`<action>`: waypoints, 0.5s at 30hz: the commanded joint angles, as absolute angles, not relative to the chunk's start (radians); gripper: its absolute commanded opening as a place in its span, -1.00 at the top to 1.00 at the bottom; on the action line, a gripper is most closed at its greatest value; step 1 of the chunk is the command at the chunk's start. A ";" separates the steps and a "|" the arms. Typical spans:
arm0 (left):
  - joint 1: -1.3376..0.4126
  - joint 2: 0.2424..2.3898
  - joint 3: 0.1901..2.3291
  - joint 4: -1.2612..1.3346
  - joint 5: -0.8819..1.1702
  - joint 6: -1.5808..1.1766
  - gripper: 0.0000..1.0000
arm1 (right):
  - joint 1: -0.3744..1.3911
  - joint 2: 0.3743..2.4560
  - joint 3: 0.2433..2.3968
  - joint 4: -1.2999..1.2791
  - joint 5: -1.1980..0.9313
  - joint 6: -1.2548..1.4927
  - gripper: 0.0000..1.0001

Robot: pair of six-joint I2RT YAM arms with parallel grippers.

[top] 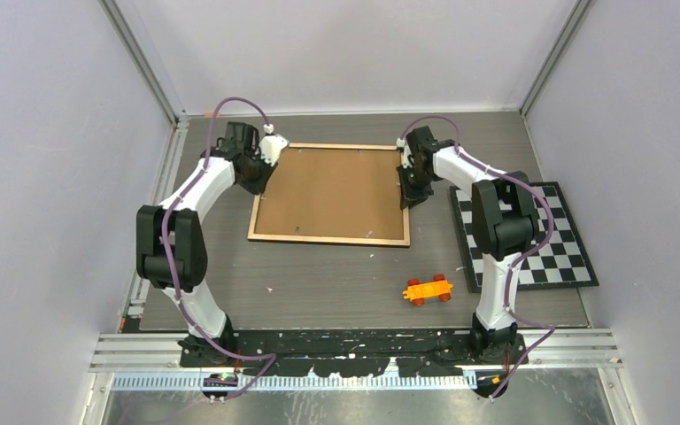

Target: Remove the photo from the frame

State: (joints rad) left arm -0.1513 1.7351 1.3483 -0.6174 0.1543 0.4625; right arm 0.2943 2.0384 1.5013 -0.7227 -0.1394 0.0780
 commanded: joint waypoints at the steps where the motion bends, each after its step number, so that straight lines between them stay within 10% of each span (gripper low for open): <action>1: -0.150 1.764 1.410 -0.560 0.118 0.492 1.00 | 0.345 2.127 1.469 -0.807 -0.275 0.067 0.97; 15: -0.151 1.758 1.392 -0.588 0.102 0.562 1.00 | 0.344 2.135 1.476 -0.804 -0.281 0.089 0.97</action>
